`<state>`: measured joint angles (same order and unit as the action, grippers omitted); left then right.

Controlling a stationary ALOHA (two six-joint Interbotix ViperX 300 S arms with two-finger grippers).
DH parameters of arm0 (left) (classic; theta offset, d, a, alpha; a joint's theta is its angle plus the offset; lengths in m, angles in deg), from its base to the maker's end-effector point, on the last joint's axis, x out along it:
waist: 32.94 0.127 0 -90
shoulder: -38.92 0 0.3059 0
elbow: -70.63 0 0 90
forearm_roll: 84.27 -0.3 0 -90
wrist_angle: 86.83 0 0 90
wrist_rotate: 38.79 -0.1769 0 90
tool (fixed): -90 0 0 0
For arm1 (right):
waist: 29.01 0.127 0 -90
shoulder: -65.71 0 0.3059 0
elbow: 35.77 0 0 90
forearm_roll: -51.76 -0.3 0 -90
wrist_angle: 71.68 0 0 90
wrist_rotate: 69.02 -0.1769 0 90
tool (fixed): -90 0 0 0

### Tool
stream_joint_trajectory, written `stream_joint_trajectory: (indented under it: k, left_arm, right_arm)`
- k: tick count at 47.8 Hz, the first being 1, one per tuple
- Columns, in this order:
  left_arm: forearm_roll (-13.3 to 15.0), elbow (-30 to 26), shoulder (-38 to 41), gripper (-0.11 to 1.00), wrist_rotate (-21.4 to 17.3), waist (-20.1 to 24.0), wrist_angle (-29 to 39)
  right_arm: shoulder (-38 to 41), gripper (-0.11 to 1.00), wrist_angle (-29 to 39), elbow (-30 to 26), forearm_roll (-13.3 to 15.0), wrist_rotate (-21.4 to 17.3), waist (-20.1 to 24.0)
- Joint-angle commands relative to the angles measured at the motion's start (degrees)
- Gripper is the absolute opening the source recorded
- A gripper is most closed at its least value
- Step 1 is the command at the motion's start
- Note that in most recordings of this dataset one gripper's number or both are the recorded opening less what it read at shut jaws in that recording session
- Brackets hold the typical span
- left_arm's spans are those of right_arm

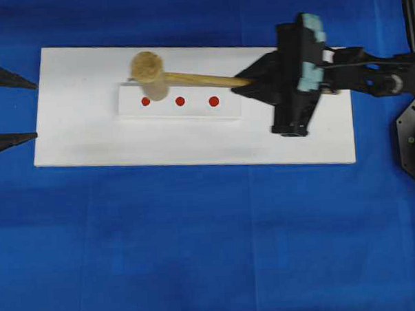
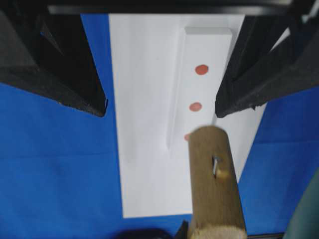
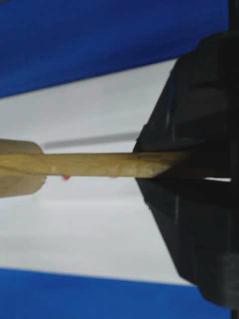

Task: Hit the mark with a hammer.
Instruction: 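Lower the mallet head onto the red dots with the right gripper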

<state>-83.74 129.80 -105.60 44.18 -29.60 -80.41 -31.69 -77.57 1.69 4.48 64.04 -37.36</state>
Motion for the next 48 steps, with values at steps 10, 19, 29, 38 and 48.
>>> stream_joint_trajectory:
  k: [10, 19, 29, 38, 48]
  left_arm:
    - [0.0, -0.5, 0.8, 0.89, 0.1, 0.2, -0.4]
    - [0.0, -0.5, 0.8, 0.89, 0.1, 0.2, -0.4]
    - [0.0, -0.5, 0.8, 0.89, 0.2, 0.2, -0.4]
    - [0.0, -0.5, 0.8, 0.89, 0.2, 0.2, -0.4]
    - [0.0, -0.5, 0.8, 0.89, 0.3, 0.2, -0.4]
  right_arm:
    - [-3.2, 0.02, -1.7, 0.8, 0.0, -0.3, -0.1]
    - [-0.6, 0.02, -1.5, 1.6, -0.6, -0.6, -0.1]
    - [7.8, 0.02, -1.2, 4.3, -3.3, -0.7, -0.1]
    - [8.3, 0.02, -1.4, 4.5, -4.4, -0.4, -0.1]
    - [1.6, 0.02, -1.8, 4.9, -4.2, 0.1, -0.1]
